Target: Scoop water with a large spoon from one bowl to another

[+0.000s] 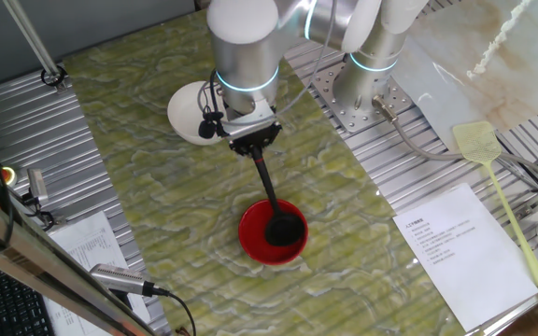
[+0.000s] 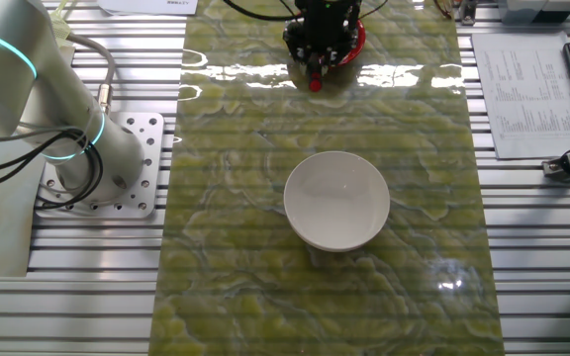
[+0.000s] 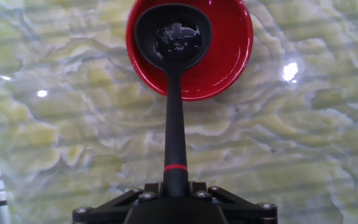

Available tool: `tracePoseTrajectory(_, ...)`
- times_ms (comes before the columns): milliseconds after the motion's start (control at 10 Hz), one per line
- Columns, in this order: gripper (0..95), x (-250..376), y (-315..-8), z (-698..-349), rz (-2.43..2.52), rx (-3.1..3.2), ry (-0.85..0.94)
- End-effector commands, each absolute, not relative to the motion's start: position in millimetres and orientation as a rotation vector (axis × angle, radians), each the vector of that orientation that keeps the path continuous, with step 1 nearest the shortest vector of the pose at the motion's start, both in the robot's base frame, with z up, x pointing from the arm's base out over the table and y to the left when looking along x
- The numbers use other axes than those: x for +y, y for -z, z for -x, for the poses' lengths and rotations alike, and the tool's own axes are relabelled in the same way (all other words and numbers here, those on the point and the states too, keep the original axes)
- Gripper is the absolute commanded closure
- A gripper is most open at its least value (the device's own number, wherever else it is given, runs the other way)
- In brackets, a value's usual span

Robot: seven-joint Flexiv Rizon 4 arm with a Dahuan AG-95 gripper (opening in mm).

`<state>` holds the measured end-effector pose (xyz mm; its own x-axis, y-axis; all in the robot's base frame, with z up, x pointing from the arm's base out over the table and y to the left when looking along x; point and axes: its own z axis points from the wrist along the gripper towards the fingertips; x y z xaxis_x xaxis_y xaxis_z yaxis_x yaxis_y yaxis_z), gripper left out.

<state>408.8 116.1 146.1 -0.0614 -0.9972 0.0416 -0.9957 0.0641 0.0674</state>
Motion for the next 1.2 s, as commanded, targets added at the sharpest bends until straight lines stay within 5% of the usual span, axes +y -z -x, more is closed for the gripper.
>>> tracePoseTrajectory(100, 95.0, 117, -140, -410, -2.111, -2.226, 0.034)
tracePoseTrajectory(1200, 95.0, 104, -125, -441, -2.257, -2.076, 0.022)
